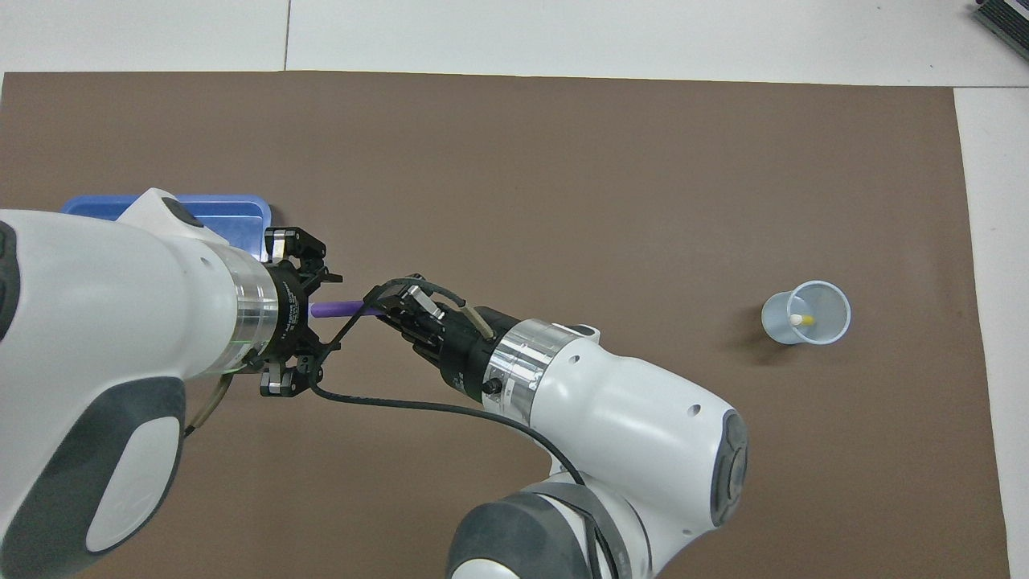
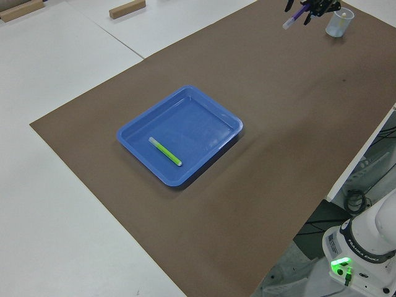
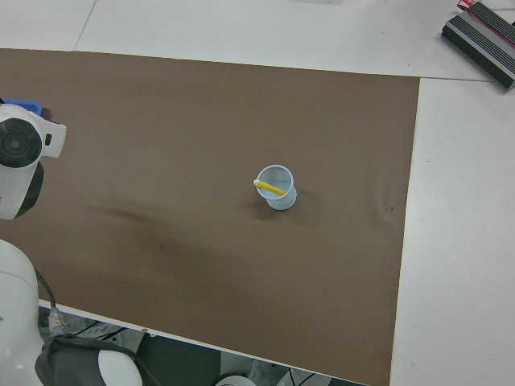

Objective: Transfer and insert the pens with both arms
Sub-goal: 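Open the left gripper while the right gripper carries the purple pen away, then insert the purple pen into the cup while the left gripper reaches the green pen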

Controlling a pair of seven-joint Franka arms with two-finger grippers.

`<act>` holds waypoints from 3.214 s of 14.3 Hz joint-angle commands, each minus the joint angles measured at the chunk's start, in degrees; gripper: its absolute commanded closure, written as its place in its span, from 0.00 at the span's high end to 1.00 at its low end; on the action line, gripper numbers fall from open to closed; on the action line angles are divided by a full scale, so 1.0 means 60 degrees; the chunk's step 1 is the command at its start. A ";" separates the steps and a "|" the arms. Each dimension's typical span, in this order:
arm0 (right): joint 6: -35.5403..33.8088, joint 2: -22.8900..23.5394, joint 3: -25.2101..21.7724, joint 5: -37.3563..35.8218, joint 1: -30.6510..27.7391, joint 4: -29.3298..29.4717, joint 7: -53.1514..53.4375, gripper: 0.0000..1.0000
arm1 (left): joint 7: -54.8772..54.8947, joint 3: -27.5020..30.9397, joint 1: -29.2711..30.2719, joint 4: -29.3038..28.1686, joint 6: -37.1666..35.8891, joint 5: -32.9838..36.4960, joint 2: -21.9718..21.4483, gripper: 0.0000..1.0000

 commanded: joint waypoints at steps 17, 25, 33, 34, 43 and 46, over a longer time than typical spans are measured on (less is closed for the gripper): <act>-1.0030 -0.0552 -0.0037 -0.7430 -0.4963 0.1112 -0.9698 0.00 | 1.1014 0.0255 0.2671 -0.1113 -0.0563 -0.0365 -0.0777 0.84; -0.9144 -0.0654 -0.0022 -1.1096 -0.6020 0.0661 -1.4964 0.00 | 1.7478 0.0343 0.5222 -0.1933 -0.0433 -0.0439 -0.0953 0.83; -0.6638 -0.1285 -0.0022 -1.1126 -0.6973 -0.1610 -1.6403 0.00 | 2.0223 0.0358 0.6322 -0.2344 0.1177 -0.0424 -0.0032 0.82; -0.6520 -0.1285 -0.0022 -1.1111 -0.6988 -0.1728 -1.6301 0.00 | 2.0472 0.0358 0.6424 -0.2344 0.1383 -0.0424 0.0187 0.82; -0.7731 -0.1329 0.0007 -1.0791 -0.6843 -0.0926 -1.6286 1.00 | 2.1777 0.0358 0.6586 -0.2286 0.3623 -0.0263 0.2004 0.81; -0.7896 -0.1329 0.0080 -0.9956 -0.6667 -0.0806 -1.5804 1.00 | 2.2041 0.0372 0.6601 -0.2213 0.4400 0.0015 0.2721 0.80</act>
